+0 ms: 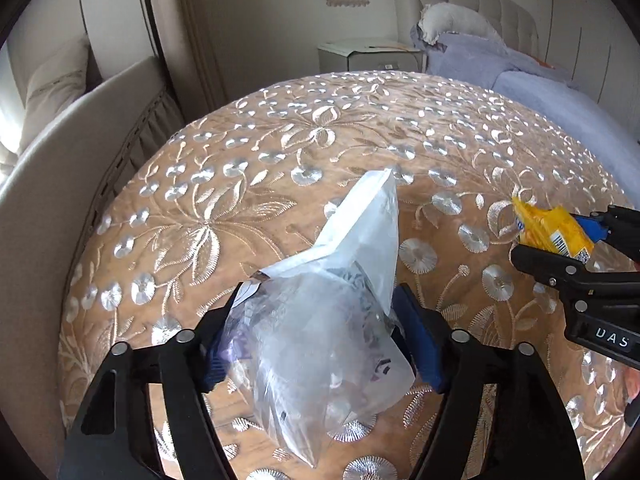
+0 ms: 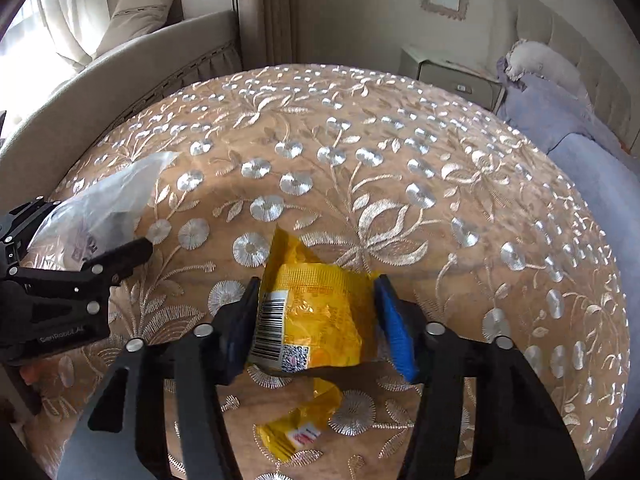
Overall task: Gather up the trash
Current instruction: 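Grasp the clear plastic bag with the left tool while the right tool grasps the yellow wrapper, then carry the plastic bag and yellow wrapper over the white trash bin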
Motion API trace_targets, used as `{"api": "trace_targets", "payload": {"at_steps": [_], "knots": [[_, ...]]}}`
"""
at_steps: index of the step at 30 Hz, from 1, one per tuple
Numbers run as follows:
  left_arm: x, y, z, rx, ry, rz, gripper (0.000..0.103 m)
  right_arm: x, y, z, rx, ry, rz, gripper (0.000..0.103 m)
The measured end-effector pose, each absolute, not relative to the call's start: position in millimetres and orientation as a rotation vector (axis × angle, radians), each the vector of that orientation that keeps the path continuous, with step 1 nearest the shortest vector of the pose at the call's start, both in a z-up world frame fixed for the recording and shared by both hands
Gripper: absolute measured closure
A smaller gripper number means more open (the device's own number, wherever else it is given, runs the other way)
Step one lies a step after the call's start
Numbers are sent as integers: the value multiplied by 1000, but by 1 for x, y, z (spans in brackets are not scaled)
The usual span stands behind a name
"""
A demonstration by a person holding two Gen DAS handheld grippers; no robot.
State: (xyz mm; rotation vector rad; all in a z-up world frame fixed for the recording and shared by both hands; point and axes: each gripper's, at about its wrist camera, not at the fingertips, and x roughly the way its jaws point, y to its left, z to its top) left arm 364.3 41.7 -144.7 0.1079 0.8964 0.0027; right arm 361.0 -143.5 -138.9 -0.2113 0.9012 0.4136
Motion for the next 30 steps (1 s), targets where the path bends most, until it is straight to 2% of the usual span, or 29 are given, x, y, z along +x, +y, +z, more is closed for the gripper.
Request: {"api": "trace_targets", "payload": {"at_steps": [2,5,7,19,30], "knots": [[363,37,-144,126,889,-7,41,357,-142,-139,-237,883,403,67],[358,32,-143,129,876,-8,50,352,-146,-135,-206,893,429,77],[351,30,-139,112,865,-15,53,347,-150,-130,-199,879,430,79],[262,-15,-72,78,673,-109,54,253,-187,-58,-184,633,438,81],[191,-91,-69,79,620,-250,54,167,-238,-38,-180,523,337,80]]}}
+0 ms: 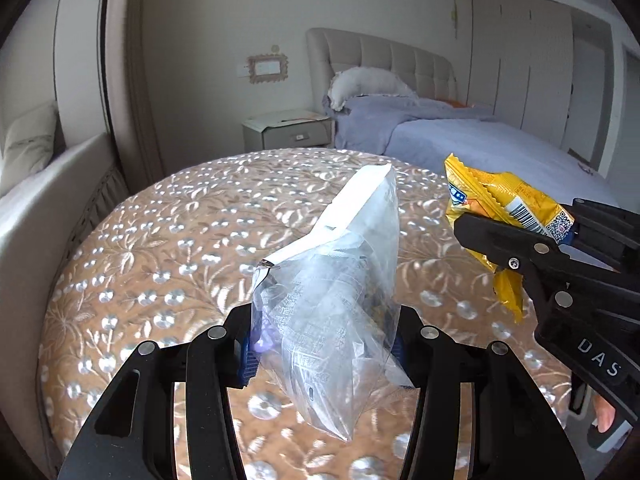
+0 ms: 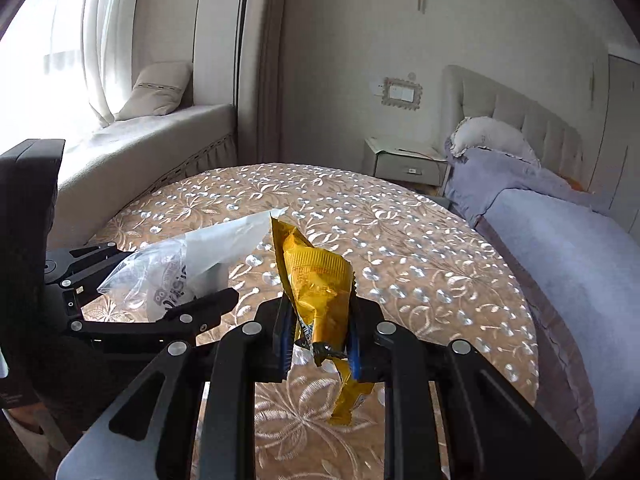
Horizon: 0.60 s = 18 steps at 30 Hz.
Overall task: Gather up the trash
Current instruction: 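Carry the plastic bag and yellow wrapper over the white trash bin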
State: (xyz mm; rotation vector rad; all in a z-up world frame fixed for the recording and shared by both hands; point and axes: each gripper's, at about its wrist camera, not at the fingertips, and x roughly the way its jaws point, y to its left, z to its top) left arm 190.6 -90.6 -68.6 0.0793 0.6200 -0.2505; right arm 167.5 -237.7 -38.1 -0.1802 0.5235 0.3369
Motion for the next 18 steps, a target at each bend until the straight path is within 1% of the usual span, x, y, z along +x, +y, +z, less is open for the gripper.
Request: {"api": "trace_targets", "payload": {"at_steps": [10,18], "knots": [[156,-158,-73,112,612,-371,54,128,-302,-52,-123,529,199,80],[144,-215,-78,155,624,-478,54,102,-351,-58,-64,523,99,80]]}}
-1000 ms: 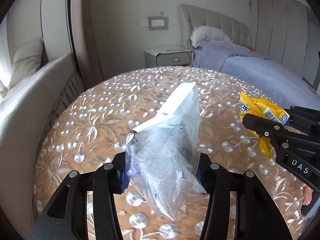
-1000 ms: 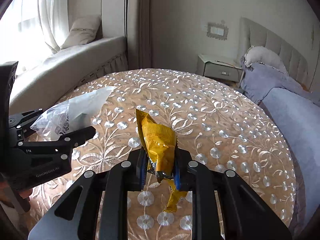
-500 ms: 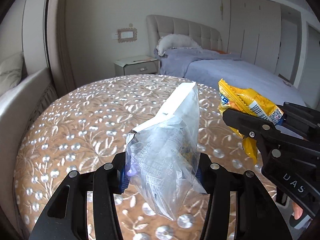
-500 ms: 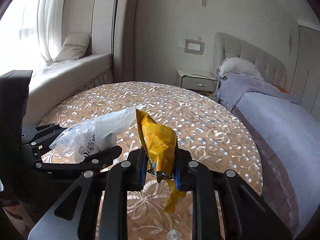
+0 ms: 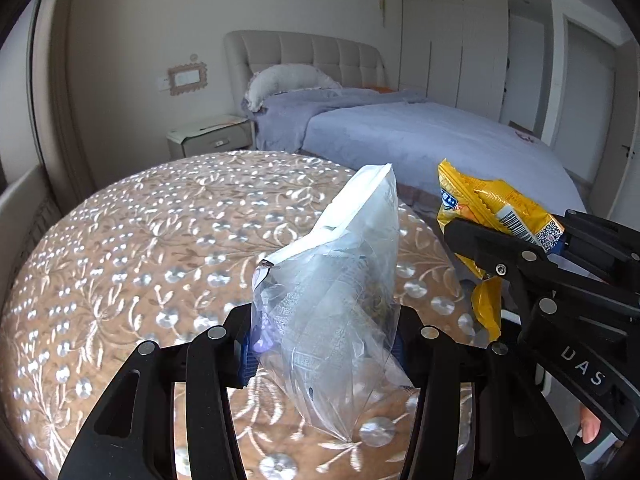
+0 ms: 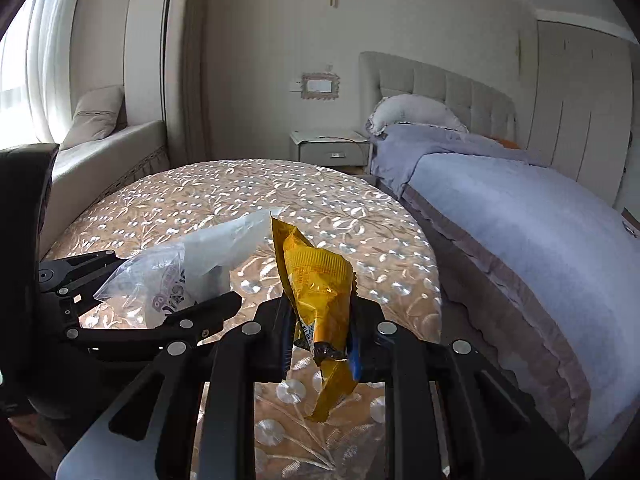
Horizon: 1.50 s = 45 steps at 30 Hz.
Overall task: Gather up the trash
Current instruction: 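Carry the plastic bag and yellow wrapper over the white trash bin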
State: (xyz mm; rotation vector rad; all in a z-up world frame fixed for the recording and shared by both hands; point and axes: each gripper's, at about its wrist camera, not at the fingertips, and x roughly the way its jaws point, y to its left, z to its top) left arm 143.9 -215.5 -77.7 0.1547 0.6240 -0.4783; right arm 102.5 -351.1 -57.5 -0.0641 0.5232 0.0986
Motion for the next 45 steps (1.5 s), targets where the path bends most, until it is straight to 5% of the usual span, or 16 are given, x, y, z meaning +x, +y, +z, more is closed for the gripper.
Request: {"api": "trace_targets", "payload": {"at_steps": [26,45], "knots": [[86,-447,-146,411,702,-850,53,13,-540,-115,185,574,-315,80],[82,-583,-276,598,946,-1021,51,8,-653,-242,405,825,-491,79]]}}
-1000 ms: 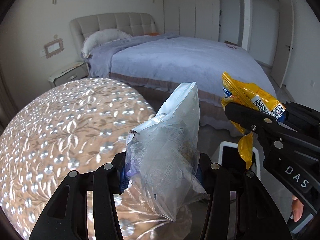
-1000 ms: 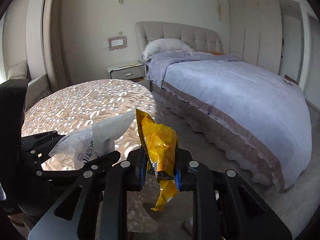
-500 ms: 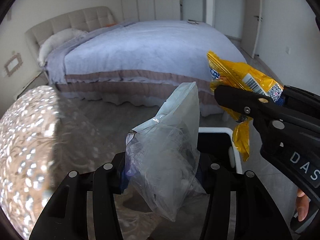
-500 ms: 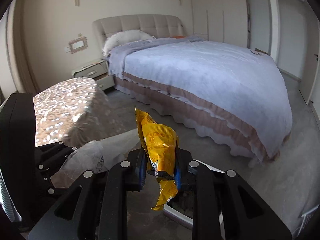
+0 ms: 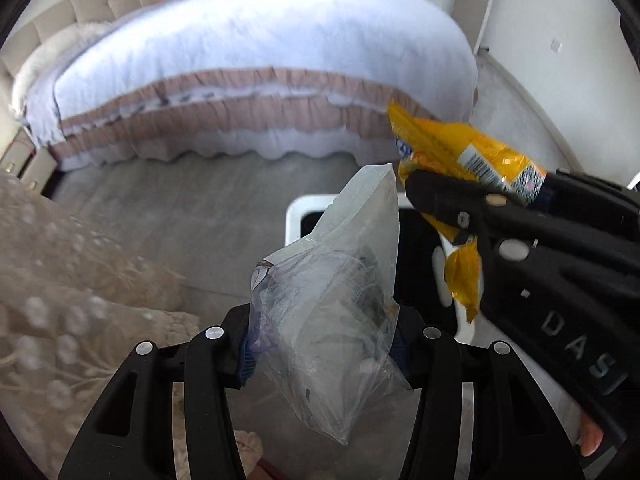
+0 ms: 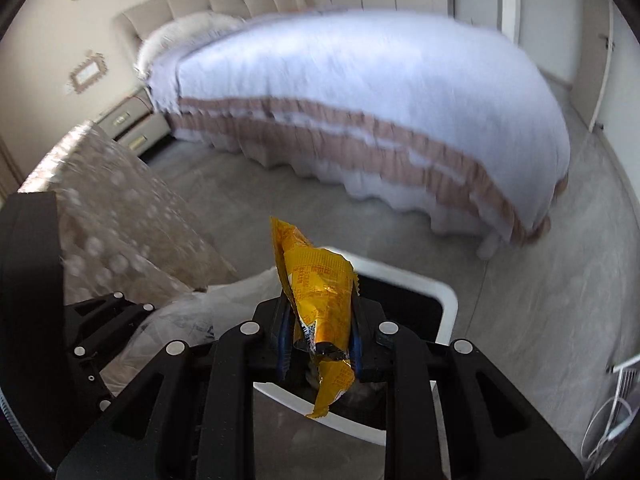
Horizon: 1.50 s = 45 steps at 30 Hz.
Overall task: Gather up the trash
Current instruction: 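Carry the plastic bag and yellow wrapper over the white trash bin, then open both tools to drop the bag and wrapper into the bin, then move both open tools back over the cleared table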
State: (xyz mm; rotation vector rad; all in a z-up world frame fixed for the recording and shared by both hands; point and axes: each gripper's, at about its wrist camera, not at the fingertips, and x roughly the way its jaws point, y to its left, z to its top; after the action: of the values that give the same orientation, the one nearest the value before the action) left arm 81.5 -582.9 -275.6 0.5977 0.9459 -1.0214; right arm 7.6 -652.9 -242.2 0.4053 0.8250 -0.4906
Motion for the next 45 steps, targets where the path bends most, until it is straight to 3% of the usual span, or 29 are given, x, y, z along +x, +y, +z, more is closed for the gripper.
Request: {"api": "trace_targets", "payload": {"at_steps": [3,4,5,7,8,9,10,16,22,33,45], "knots": [[82,-596,-296,613,989,-1030,49,11,-664,-264,432,869,-500,73],[85,-600,-302,615,1007,-1032,48,14,-668,-271,434,885,-503,67],[86,-604,-308,616,1027,-1036,42,15,-672,-278,434,896,-506,49],[89,-613,-321,599,1074,-1048,28,18,-679,-294,427,926,-522,25],[89,-619,-329,607,1088,-1054,11,18,-683,-301,432,930,-514,15],[89,-622,-337,612,1100,-1052,5,18,-687,-308,445,935,-511,11],[88,-626,-346,623,1116,-1049,5,18,-689,-315,445,953,-525,6],[76,-628,-358,657,1144,-1067,5,10,-692,-330,442,986,-551,5],[82,-621,-329,579,1089,-1059,5,0,-688,-300,428,906,-571,5],[89,-570,-207,369,800,-1026,5,-6,-640,-175,240,588,-567,5],[100,-459,-110,283,546,-821,5,18,-554,-92,107,379,-340,5]]}}
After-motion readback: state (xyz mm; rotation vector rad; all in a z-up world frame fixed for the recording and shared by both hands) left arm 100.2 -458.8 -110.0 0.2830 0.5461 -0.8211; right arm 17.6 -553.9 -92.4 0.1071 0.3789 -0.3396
